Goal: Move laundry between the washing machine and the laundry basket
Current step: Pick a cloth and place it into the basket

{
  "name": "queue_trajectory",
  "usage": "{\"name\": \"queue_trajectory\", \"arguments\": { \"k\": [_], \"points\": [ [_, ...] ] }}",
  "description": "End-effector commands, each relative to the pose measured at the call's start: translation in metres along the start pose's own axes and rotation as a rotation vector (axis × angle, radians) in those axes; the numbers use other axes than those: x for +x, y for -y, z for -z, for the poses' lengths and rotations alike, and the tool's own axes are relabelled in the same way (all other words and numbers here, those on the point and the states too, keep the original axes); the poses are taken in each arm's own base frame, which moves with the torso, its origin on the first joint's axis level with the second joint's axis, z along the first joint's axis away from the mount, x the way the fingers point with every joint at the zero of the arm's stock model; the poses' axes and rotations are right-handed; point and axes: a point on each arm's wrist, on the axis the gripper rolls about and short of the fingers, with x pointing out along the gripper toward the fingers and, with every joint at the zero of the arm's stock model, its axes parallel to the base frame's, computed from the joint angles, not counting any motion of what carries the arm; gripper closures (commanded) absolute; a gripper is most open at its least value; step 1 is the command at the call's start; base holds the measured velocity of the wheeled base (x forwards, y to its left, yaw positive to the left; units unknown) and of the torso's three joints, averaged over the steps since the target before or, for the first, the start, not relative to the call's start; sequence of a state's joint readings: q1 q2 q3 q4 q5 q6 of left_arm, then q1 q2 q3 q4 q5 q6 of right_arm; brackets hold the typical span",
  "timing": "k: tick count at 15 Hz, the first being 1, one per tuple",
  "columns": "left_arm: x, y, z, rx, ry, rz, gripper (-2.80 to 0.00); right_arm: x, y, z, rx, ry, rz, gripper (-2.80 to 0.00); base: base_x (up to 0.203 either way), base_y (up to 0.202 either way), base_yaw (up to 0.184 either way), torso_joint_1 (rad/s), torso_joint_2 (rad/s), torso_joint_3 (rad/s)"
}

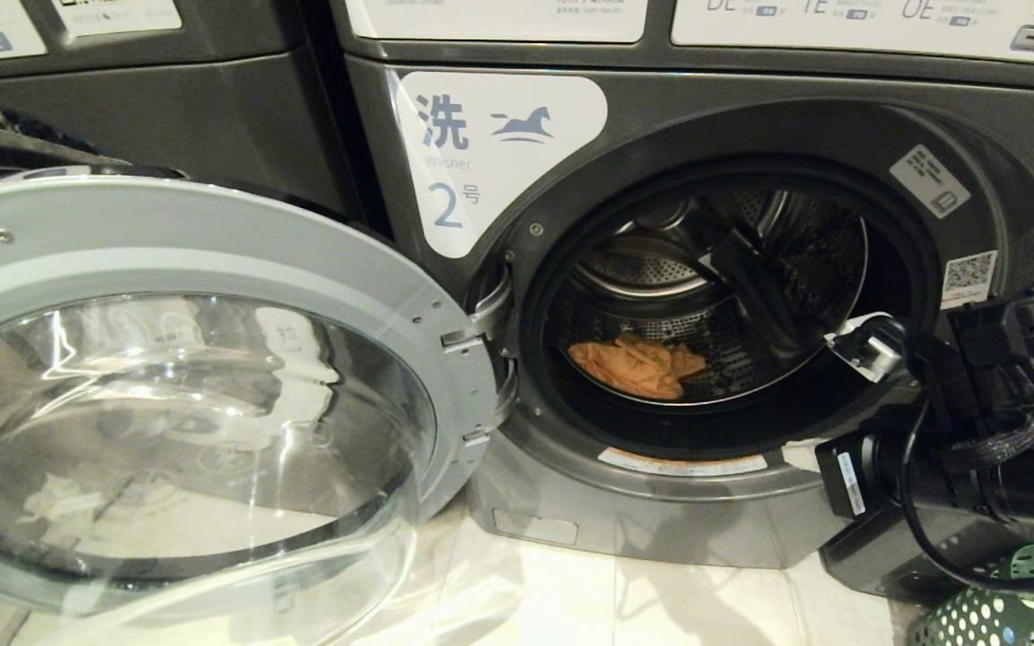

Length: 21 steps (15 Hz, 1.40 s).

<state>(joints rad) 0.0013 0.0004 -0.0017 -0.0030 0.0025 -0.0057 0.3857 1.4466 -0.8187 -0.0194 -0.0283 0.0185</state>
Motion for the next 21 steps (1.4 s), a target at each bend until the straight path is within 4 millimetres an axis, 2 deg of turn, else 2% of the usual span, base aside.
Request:
{"name": "queue_trajectory", "arguments": {
  "k": [1,5,8,11,15,18,21],
  "points": [
    [0.000,0.000,0.000,0.000,0.000,-0.001,0.00,0.001,0.000,0.000,-0.001,-0.002,0.002,0.00,0.006,-0.011,0.101,0.001,0.00,0.005],
    [0.000,0.000,0.000,0.000,0.000,-0.001,0.00,0.007,0.002,0.000,0.008,-0.014,0.076,0.00,0.003,-0.009,0.192,0.001,0.00,0.004],
    [0.000,0.000,0.000,0.000,0.000,-0.001,0.00,0.017,0.017,0.002,0.050,-0.043,0.224,0.00,0.002,-0.005,0.172,0.002,0.00,0.002],
    [0.000,0.000,0.000,0.000,0.000,-0.001,0.00,0.044,0.029,-0.002,0.225,-0.056,0.389,0.00,0.000,-0.001,0.025,0.001,0.00,0.001],
    [0.000,0.000,0.000,0.000,0.000,-0.001,0.00,0.055,0.043,0.002,0.270,-0.076,0.540,0.00,0.000,0.000,0.000,0.000,0.00,0.000],
    [0.000,0.000,0.000,0.000,0.000,-0.001,0.00,0.078,0.059,0.012,0.303,-0.123,0.623,0.00,0.000,0.000,0.000,0.000,0.00,0.000],
    [0.000,0.000,0.000,0.000,0.000,-0.001,0.00,0.113,0.078,0.014,0.349,-0.129,0.663,0.00,0.000,0.000,0.000,0.000,0.00,0.000]
  ]
}}
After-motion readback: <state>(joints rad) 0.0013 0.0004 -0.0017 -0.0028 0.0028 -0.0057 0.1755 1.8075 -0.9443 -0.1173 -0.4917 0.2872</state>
